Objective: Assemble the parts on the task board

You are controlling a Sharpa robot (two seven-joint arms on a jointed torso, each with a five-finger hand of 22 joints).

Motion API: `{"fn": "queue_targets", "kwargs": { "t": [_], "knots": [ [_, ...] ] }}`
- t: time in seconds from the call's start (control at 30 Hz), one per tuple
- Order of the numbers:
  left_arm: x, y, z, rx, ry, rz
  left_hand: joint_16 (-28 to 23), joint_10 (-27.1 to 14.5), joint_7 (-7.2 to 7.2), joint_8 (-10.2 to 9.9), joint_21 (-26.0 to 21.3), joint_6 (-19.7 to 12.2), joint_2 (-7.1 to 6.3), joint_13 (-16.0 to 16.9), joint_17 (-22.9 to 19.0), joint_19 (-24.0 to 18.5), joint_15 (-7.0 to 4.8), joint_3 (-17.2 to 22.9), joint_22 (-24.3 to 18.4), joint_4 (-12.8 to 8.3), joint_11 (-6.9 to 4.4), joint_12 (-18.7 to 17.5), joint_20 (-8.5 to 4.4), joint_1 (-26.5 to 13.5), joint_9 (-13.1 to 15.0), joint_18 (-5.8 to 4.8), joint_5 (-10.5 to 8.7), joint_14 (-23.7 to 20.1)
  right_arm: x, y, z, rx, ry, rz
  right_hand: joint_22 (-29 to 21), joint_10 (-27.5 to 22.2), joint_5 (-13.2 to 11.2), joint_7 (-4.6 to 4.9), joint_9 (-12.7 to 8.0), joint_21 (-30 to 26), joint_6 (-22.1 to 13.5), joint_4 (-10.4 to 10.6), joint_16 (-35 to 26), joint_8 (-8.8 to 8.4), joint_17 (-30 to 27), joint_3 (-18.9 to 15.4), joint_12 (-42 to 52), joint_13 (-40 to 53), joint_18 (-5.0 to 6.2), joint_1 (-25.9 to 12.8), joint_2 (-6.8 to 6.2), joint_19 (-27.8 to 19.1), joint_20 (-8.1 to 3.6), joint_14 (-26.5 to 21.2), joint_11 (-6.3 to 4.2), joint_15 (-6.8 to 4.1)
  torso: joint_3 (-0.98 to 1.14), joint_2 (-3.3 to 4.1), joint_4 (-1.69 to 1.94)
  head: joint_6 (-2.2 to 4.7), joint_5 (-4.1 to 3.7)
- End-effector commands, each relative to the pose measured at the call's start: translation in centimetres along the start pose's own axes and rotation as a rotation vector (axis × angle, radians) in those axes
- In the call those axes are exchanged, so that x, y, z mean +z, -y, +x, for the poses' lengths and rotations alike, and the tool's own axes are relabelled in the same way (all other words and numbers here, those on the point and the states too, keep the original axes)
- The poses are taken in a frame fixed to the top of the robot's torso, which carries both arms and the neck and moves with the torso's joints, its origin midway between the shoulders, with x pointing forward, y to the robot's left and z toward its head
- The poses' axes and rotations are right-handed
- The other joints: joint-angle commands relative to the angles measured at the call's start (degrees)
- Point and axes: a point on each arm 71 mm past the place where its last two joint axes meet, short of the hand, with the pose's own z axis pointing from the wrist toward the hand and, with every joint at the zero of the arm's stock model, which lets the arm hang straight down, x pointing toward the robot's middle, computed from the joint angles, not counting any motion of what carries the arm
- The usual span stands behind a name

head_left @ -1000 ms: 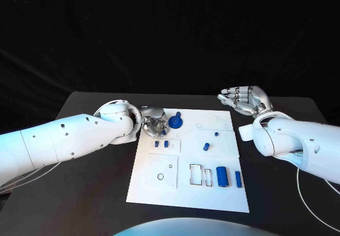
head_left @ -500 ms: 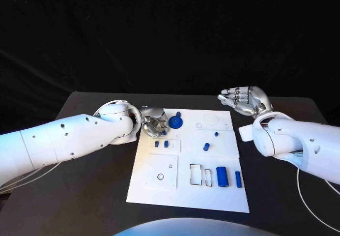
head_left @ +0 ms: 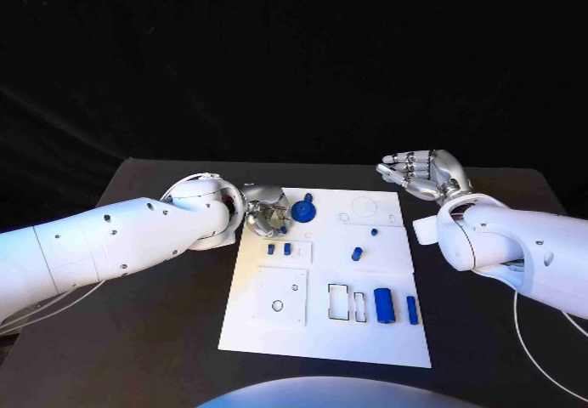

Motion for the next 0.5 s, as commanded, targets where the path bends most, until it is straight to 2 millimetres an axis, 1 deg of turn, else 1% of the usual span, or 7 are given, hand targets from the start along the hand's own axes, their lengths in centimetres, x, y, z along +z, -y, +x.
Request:
{"fn": "queue_targets", "kwargs": {
  "t": [0.03,0.13,0.27,0.33,0.4,0.43,0.5],
  "knots": [
    [0.0,0.2,0.0,-0.008,0.005,0.016,-0.1,-0.8,-0.18,-0.5,-0.5,-0.6,-0.37,-0.1,-0.2,-0.4,0.03,-0.6,-0.2,0.0,0.09,-0.5,0.1,-0.5,-0.2,1.15,-0.11,-0.5,0.0,0.0,0.1,0.001,-0.018,-0.005,-0.1,0.3,-0.3,1.04,-0.1,0.1,0.3,0.0,-0.3,-0.11,-0.1,-0.2,-0.2,0.0,0.59,-0.3,0.14,0.1,-0.17,0.1,0.01,-0.21,-0.01,0.01,-0.01,-0.03,0.01],
    [-0.1,0.2,0.0,-0.014,0.004,0.021,-0.1,-1.6,-0.59,-1.1,-0.8,-1.3,-0.58,0.0,-0.4,-0.7,0.27,-1.2,-0.5,0.1,0.34,-0.7,0.33,-0.6,-0.5,1.21,-0.1,-0.6,0.0,0.0,0.1,-0.001,-0.018,-0.003,-0.1,0.3,-0.3,1.04,-0.1,0.1,0.3,0.0,-0.3,-0.11,-0.1,-0.2,-0.2,0.0,0.59,-0.3,0.14,0.1,-0.17,0.1,0.01,-0.21,-0.02,0.01,-0.01,-0.01,0.0],
    [-0.5,0.3,0.1,-0.034,0.021,0.045,0.0,-4.4,-1.41,-2.9,-2.0,-3.2,-0.29,0.0,-1.2,-1.2,0.89,-4.9,-1.5,0.6,0.9,-1.1,0.9,-0.4,-1.4,1.39,0.03,-1.1,-0.1,0.1,-0.2,-0.026,-0.032,-0.01,-0.2,0.3,-0.3,1.03,-0.1,0.2,0.4,-0.5,-0.3,-0.15,-0.2,-0.3,-0.2,0.0,0.6,0.2,-0.06,0.1,-0.18,0.1,0.0,-0.23,-0.03,0.01,0.02,0.05,0.06],
    [-0.8,0.4,0.0,-0.052,0.047,0.066,0.5,-6.9,-1.25,-4.4,-3.2,-4.1,1.59,0.3,-2.3,-1.1,1.45,-15.6,-2.5,2.8,1.31,0.0,1.43,2.2,-2.3,1.54,0.47,-1.4,-0.2,0.1,-0.5,-0.073,-0.055,-0.034,-0.1,0.2,-0.2,0.96,-0.2,0.8,0.5,-1.5,-0.1,-0.21,-0.4,-0.1,-0.2,0.0,0.72,1.3,-0.27,1.3,-0.29,0.4,-0.04,-0.36,-0.05,-0.03,0.07,0.04,0.04],
    [-1.2,0.4,-0.2,-0.08,0.083,0.088,0.9,-8.2,-1.18,-5.1,-3.7,-3.9,2.75,0.3,-3.1,-0.9,1.52,-21.2,-2.9,5.7,1.61,1.1,1.66,4.9,-2.8,1.47,0.54,-1.4,-0.3,0.1,-0.7,-0.123,-0.082,-0.055,0.2,0.4,-0.2,0.69,-0.3,1.9,0.8,-2.5,0.2,-0.13,-0.4,0.1,-0.2,0.0,0.8,2.4,-0.44,3.3,-0.6,1.1,-0.28,-0.65,-0.06,-0.02,-0.03,0.09,0.01],
    [-1.4,0.4,-0.3,-0.094,0.1,0.097,1.0,-8.7,-1.1,-5.3,-3.9,-3.8,2.86,0.2,-3.4,-0.9,1.72,-22.5,-3.0,6.9,1.58,1.4,1.66,5.8,-3.0,1.55,0.54,-1.4,-0.3,0.1,-0.8,-0.143,-0.094,-0.063,0.3,0.4,-0.2,0.59,-0.3,2.2,1.0,-2.9,0.4,-0.12,-0.5,0.2,-0.2,0.0,0.82,2.7,-0.47,4.0,-0.7,1.4,-0.36,-0.77,-0.08,-0.03,-0.05,0.11,-0.01],
    [-1.8,0.3,-0.6,-0.127,0.14,0.117,1.1,-9.1,-0.93,-5.4,-3.9,-3.6,3.04,0.2,-3.6,-0.7,1.59,-23.2,-3.1,7.8,1.72,1.7,1.72,6.7,-3.1,1.51,0.65,-1.4,-0.3,0.2,-1.0,-0.188,-0.125,-0.075,0.6,0.6,-0.2,0.3,-0.4,3.3,1.3,-4.0,0.9,-0.09,-0.4,0.7,-0.2,0.0,0.85,3.9,-0.52,6.0,-1.16,2.6,-0.62,-1.18,-0.09,-0.03,-0.1,0.11,-0.08]
  ]
}}
